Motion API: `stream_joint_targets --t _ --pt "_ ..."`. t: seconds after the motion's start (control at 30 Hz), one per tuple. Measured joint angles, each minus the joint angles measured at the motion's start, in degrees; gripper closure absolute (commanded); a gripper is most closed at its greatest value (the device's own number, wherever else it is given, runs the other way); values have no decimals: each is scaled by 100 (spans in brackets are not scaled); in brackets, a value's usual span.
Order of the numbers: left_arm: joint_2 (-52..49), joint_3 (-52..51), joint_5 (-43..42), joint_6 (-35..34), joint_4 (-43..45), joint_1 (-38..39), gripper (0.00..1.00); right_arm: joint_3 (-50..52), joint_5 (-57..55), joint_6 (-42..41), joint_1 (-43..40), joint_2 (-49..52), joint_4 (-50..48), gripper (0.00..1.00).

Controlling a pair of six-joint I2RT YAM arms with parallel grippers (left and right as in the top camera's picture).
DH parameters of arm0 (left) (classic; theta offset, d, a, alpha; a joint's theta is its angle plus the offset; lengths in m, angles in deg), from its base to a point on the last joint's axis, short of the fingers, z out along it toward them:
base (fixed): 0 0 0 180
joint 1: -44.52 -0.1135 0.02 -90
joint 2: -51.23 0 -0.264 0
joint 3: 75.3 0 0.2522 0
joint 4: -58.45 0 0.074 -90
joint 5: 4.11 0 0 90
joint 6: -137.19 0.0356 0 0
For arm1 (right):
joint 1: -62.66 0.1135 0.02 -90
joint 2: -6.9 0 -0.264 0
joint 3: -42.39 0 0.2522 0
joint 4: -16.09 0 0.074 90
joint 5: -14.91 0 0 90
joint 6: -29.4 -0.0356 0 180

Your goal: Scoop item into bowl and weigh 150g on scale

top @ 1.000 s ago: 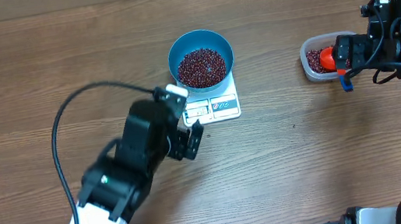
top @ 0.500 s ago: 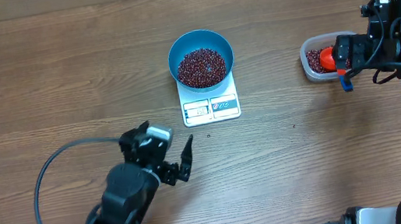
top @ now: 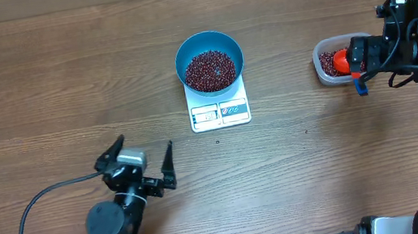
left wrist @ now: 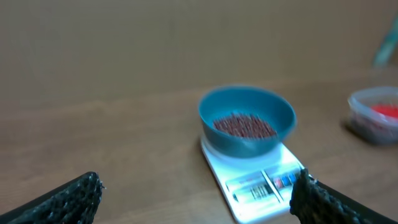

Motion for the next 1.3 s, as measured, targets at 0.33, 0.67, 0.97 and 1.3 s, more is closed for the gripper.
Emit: stream_joint_targets --t 0.33,0.67,0.97,1.3 --pt "623 -1270 -597 -96 1847 -1099 0 0 -2 -2 0 0 2 0" --pt "697 -1349 -702 -118 1652 -1556 1 0 -2 0 0 0 -2 0" --pt "1233 -1349 -699 -116 586 -1838 1 0 0 -2 0 0 0 0" --pt "1845 -1351 -695 -114 -323 -2131 0 0 0 0 0 0 2 0"
